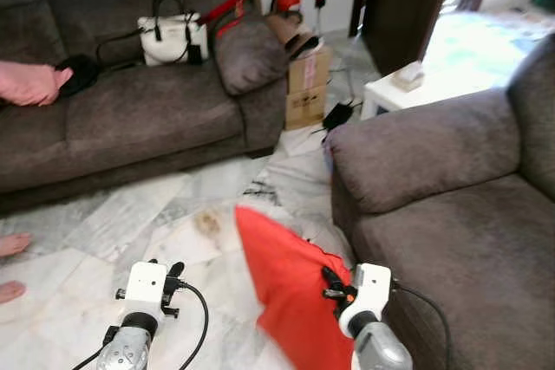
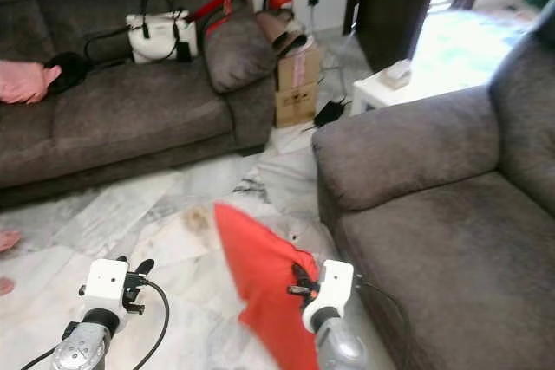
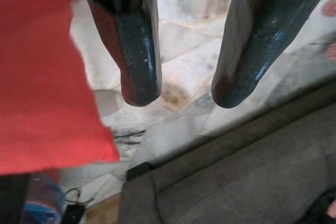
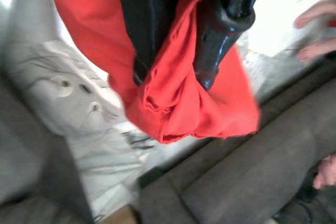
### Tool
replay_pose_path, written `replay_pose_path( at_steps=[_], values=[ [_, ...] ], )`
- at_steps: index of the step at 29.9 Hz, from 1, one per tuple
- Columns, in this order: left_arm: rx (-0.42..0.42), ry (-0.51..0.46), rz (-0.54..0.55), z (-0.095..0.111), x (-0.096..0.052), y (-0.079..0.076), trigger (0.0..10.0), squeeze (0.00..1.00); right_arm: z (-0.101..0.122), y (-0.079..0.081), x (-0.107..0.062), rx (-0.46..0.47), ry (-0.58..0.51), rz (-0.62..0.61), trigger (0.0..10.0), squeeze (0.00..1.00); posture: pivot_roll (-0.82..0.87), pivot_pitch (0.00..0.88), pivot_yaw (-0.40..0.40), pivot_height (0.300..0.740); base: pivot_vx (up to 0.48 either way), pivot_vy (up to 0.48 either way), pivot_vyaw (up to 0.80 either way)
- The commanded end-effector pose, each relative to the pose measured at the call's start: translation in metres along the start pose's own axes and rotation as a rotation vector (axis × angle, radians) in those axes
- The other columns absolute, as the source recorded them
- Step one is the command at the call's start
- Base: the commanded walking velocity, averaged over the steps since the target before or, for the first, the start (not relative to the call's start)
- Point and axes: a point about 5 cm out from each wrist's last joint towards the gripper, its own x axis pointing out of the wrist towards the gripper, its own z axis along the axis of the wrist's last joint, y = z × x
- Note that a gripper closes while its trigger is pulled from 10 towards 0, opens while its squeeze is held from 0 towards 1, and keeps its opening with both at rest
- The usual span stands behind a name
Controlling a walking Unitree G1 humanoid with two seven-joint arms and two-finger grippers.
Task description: Move the pillow to the sofa from floor
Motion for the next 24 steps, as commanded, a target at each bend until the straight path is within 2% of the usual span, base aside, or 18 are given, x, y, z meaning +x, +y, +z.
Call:
replay_pose_path(
  at_steps=[1,3,15,20,24],
  values=[
    [0.003,0.040,0.012,-0.0094,-0.0055,0.0054,10.0,0.00,0.0134,0.0149,0.0096,-0.018,-0.053,0.053,10.0,0.00,0.15,0.132,0.029,0.740,0.000,0.000,0.00],
    [0.003,0.040,0.011,-0.0093,-0.0053,0.0054,10.0,0.00,0.0129,0.0149,0.0096,-0.020,-0.048,0.052,10.0,0.00,0.15,0.132,0.029,0.740,0.000,0.000,-0.22],
    [-0.007,0.035,0.004,-0.0084,-0.0056,0.0047,10.0,0.00,0.0124,0.0140,0.0094,-0.010,-0.045,0.047,10.0,0.00,0.15,0.133,0.029,0.740,0.000,0.000,-0.80],
    [0.020,0.042,-0.003,-0.0088,-0.0058,0.0044,10.0,0.00,0.0137,0.0117,0.0093,-0.010,-0.046,0.037,10.0,0.00,0.15,0.132,0.029,0.740,0.000,0.000,-0.80],
    [0.036,0.047,-0.011,-0.0095,-0.0058,0.0037,10.0,0.00,0.0142,0.0114,0.0094,-0.013,-0.046,0.034,10.0,0.00,0.15,0.132,0.029,0.740,0.000,-0.480,-0.80]
  ],
)
